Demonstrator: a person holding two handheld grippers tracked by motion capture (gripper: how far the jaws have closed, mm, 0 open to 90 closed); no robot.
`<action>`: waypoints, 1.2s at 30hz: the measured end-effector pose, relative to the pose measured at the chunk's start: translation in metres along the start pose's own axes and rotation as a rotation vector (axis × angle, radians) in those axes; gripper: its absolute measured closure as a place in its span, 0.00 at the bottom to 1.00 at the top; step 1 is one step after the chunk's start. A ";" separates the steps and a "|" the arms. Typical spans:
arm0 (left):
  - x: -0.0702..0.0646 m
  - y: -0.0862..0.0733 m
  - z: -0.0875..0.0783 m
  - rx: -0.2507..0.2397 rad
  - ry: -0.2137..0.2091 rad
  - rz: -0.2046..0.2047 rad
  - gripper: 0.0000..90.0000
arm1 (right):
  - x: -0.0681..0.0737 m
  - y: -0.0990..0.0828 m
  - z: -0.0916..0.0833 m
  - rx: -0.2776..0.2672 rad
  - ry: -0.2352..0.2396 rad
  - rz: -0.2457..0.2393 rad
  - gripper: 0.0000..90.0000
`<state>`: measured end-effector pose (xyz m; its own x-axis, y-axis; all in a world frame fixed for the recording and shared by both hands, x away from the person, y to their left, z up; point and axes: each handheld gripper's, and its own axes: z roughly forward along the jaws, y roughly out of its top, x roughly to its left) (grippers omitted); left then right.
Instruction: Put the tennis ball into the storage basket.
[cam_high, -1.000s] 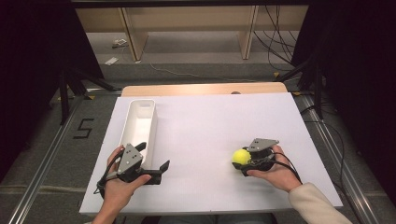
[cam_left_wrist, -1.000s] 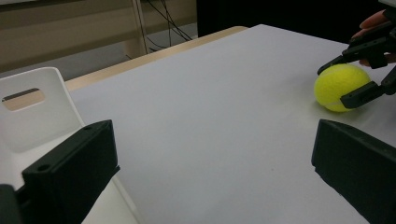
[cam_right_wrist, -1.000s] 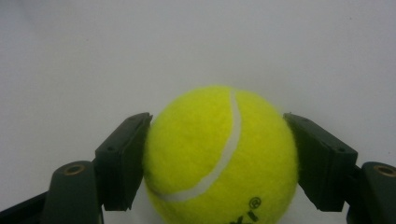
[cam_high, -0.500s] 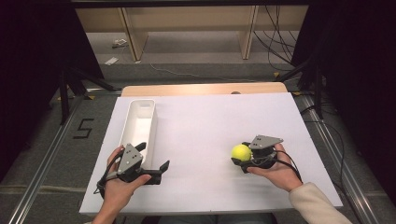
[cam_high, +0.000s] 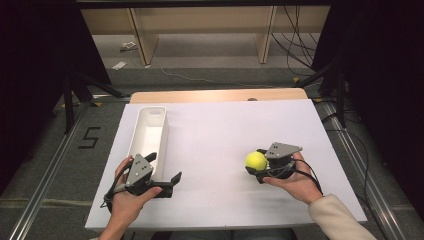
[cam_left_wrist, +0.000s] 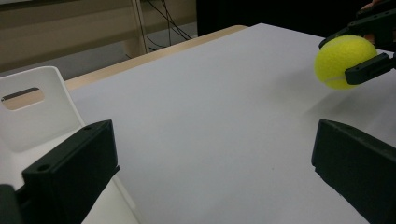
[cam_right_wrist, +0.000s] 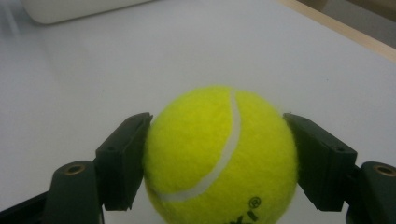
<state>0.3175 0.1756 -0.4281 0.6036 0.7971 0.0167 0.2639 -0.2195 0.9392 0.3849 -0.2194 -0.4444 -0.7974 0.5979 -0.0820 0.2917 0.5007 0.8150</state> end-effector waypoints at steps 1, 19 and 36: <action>0.000 0.000 0.000 0.001 0.000 -0.003 0.00 | 0.000 0.002 0.001 -0.008 0.002 -0.001 0.30; 0.000 -0.001 0.003 0.007 -0.006 -0.005 0.00 | 0.001 0.024 0.011 -0.058 0.032 0.023 0.30; -0.002 -0.001 0.004 0.009 -0.016 0.001 0.00 | 0.007 0.045 0.023 -0.085 0.063 0.027 0.30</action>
<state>0.3188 0.1722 -0.4307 0.6154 0.7881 0.0119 0.2700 -0.2250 0.9362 0.4050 -0.1783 -0.4213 -0.8223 0.5685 -0.0247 0.2700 0.4280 0.8625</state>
